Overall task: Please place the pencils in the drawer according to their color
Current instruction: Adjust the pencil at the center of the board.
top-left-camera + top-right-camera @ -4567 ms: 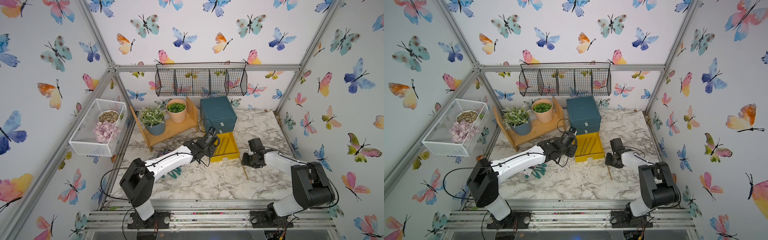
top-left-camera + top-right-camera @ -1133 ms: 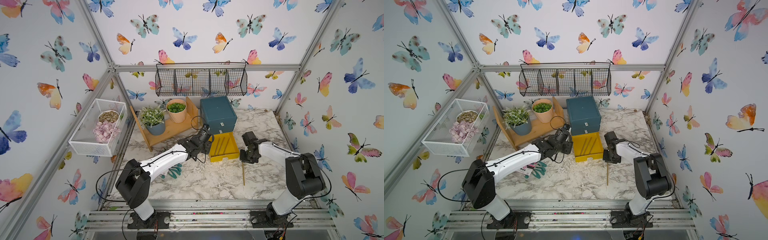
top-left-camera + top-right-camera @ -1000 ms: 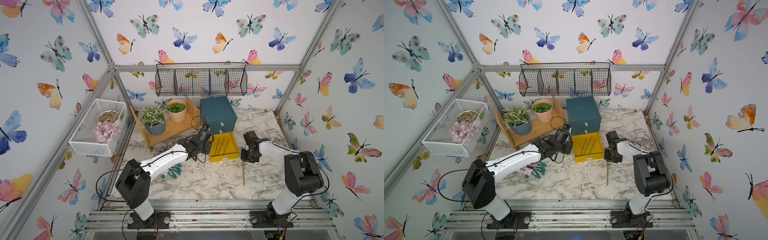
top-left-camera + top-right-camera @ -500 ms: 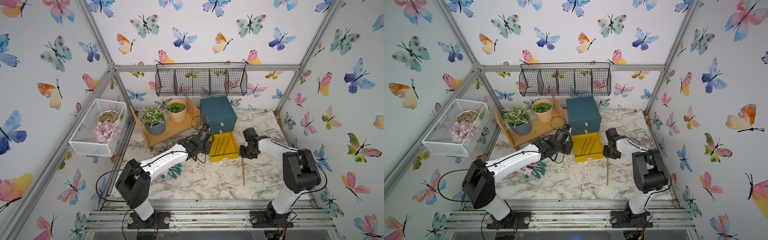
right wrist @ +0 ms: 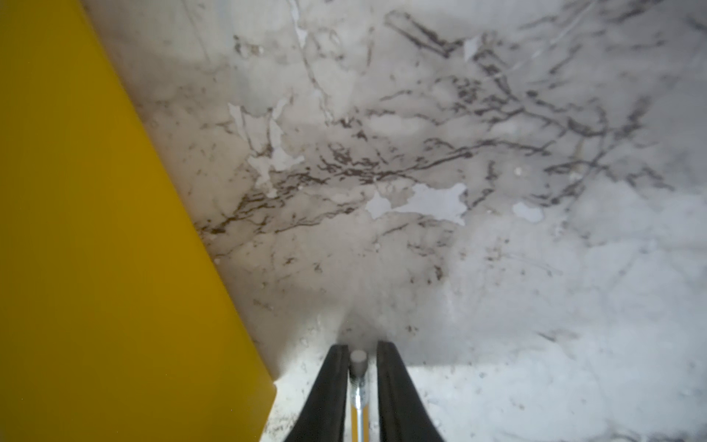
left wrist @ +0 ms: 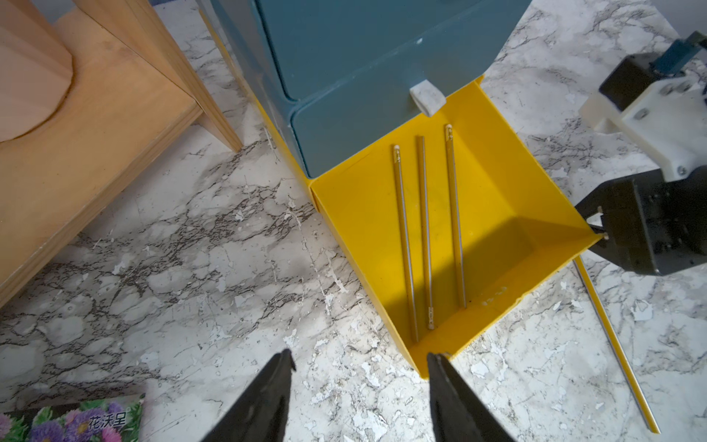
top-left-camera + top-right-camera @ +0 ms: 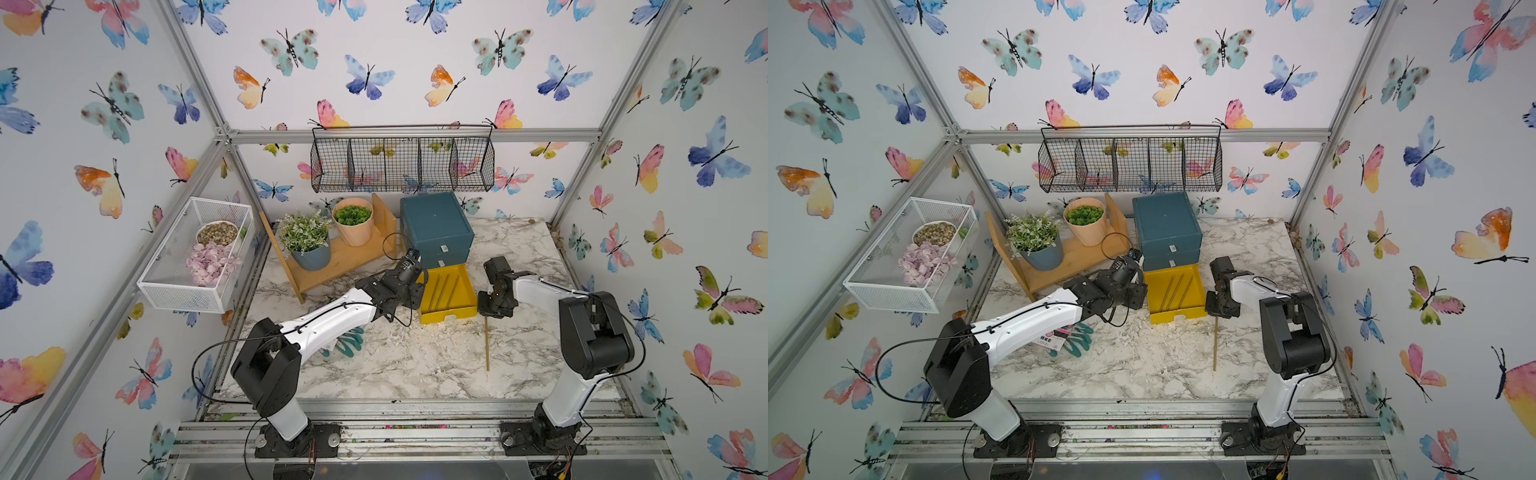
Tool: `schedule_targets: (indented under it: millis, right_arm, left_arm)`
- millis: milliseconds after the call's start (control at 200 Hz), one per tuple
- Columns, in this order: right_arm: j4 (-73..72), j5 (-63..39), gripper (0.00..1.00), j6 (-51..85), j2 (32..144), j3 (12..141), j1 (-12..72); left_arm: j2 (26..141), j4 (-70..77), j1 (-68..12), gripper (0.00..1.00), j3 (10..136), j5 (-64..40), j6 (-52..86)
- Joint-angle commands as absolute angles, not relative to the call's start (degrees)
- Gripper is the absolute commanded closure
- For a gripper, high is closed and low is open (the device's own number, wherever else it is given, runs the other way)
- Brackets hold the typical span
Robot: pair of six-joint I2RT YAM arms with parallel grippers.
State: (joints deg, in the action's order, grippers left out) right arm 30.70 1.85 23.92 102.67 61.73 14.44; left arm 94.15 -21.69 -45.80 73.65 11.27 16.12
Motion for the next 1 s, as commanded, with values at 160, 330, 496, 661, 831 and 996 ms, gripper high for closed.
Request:
schedule_targets:
  millis: [160, 330, 496, 661, 831, 996]
  right_arm:
    - [31.83, 0.58, 0.85, 25.63, 99.29, 55.14, 11.96]
    - [29.55, -2.33, 0.93, 29.26, 95.11, 49.31, 11.52]
    - [24.65, -6.82, 0.98, 35.79, 91.12, 43.39, 11.17]
    - [15.44, -12.29, 0.98, 47.68, 86.98, 36.01, 11.16]
    - [6.74, -15.76, 0.98, 60.85, 82.52, 27.51, 11.16]
    - [2.23, -17.43, 0.98, 70.22, 77.64, 21.96, 12.16]
  left_arm:
    - [93.43, -22.07, -45.68, 0.39, 73.03, 7.74, 16.05]
    - [93.17, -21.41, -46.44, 0.39, 72.61, 5.83, 14.48]
    - [93.07, -21.00, -48.12, 0.39, 72.24, 4.69, 12.50]
    - [93.42, -20.85, -49.33, 0.39, 72.36, 3.09, 11.06]
    - [92.56, -18.53, -52.17, 0.39, 71.17, 1.00, 8.04]
    - [92.74, -16.70, -56.21, 0.39, 69.22, 1.07, 6.98]
